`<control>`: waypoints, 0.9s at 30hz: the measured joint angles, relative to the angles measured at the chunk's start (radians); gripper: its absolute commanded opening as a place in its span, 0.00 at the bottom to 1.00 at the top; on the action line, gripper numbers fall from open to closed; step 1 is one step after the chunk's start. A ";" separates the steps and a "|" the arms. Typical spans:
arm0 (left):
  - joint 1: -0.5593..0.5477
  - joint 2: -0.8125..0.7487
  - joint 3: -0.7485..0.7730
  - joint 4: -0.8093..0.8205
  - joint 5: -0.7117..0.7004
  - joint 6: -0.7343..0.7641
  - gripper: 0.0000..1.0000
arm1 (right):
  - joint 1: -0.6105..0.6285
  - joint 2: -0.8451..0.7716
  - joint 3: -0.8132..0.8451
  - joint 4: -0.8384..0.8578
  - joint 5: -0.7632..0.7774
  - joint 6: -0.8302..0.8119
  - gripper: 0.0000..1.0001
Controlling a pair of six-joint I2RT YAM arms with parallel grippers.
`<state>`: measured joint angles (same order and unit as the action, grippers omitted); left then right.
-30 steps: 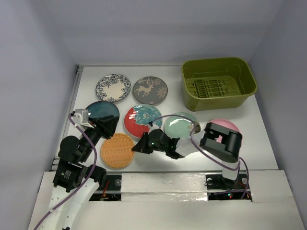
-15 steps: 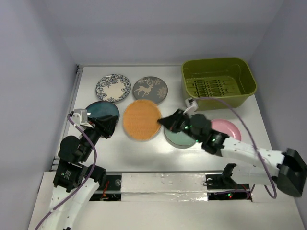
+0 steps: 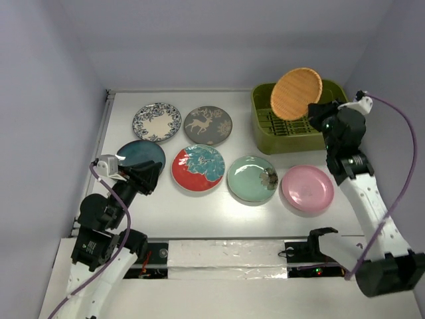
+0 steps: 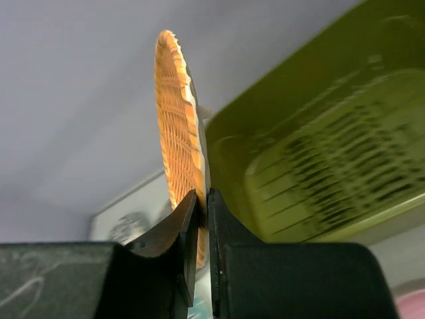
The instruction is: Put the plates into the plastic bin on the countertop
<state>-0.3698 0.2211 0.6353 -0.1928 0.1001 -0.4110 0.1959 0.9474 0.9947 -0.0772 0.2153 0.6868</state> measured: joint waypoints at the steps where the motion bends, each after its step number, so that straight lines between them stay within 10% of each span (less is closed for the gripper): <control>1: -0.004 -0.006 0.000 0.000 -0.002 -0.001 0.32 | -0.033 0.031 0.023 -0.013 -0.010 -0.011 0.00; 22: -0.043 -0.023 0.000 -0.039 -0.077 -0.017 0.33 | -0.275 0.715 0.364 -0.229 -0.232 -0.161 0.00; 27: -0.043 -0.023 0.000 -0.041 -0.079 -0.018 0.33 | -0.296 0.782 0.364 -0.242 -0.227 -0.167 0.21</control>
<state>-0.4133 0.1986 0.6353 -0.2337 0.0212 -0.4286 -0.0998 1.7294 1.3590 -0.3191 -0.0120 0.5198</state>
